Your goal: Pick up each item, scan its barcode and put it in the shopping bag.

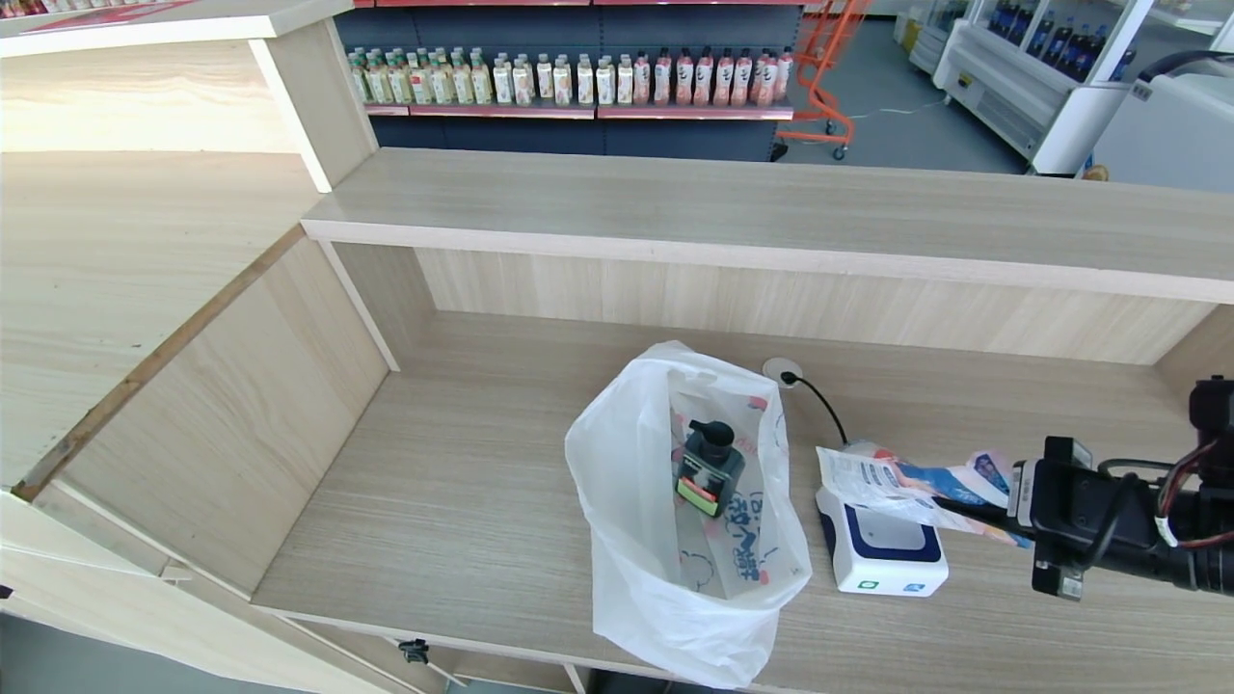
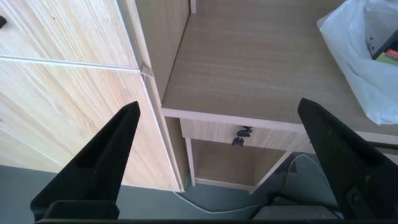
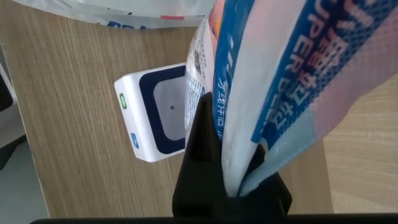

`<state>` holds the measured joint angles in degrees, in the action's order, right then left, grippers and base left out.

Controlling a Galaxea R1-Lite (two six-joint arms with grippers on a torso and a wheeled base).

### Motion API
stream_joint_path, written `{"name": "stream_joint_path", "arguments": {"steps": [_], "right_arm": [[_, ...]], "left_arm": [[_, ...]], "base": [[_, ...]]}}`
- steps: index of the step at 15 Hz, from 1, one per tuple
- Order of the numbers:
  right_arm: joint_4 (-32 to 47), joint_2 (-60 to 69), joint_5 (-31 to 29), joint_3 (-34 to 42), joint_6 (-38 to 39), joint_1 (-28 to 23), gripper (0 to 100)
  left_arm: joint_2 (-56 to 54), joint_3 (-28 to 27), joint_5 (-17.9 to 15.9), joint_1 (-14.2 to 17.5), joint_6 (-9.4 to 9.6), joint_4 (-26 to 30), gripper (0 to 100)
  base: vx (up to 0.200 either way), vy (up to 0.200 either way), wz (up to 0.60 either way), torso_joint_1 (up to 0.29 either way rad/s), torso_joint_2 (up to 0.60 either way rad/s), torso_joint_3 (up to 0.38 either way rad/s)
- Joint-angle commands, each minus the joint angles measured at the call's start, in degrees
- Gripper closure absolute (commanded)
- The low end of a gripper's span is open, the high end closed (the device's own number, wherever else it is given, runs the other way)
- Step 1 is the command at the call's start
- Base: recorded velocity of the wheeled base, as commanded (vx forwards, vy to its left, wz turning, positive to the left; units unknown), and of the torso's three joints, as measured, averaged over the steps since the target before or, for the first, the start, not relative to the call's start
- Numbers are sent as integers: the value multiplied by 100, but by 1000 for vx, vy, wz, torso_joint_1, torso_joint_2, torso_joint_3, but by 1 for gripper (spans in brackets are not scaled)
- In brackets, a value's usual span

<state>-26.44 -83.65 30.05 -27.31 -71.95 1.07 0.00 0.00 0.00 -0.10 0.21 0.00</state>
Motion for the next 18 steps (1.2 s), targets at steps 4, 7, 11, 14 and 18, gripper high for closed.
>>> {"name": "stream_joint_path", "arguments": {"steps": [4,7,11,14,18], "right_arm": [[-10,-55,10,32,-39,-81,100],[-1,-46,18,68,-30,-81,100],[7,51,36,-3,102,-46,100],[16,288,1,-460,1790,104,100],[7,350,-588,-829,5384,912,100]], "left_arm": [[0,0,0,1,6,0,0],[0,0,0,1,-3,0,0],[0,0,0,1,-3,0,0],[0,0,0,1,6,0,0],[0,0,0,1,-3,0,0]], "base": [[0,0,0,0,0,0],[0,0,0,0,0,0],[0,0,0,0,0,0],[0,0,0,0,0,0],[0,0,0,0,0,0]]}}
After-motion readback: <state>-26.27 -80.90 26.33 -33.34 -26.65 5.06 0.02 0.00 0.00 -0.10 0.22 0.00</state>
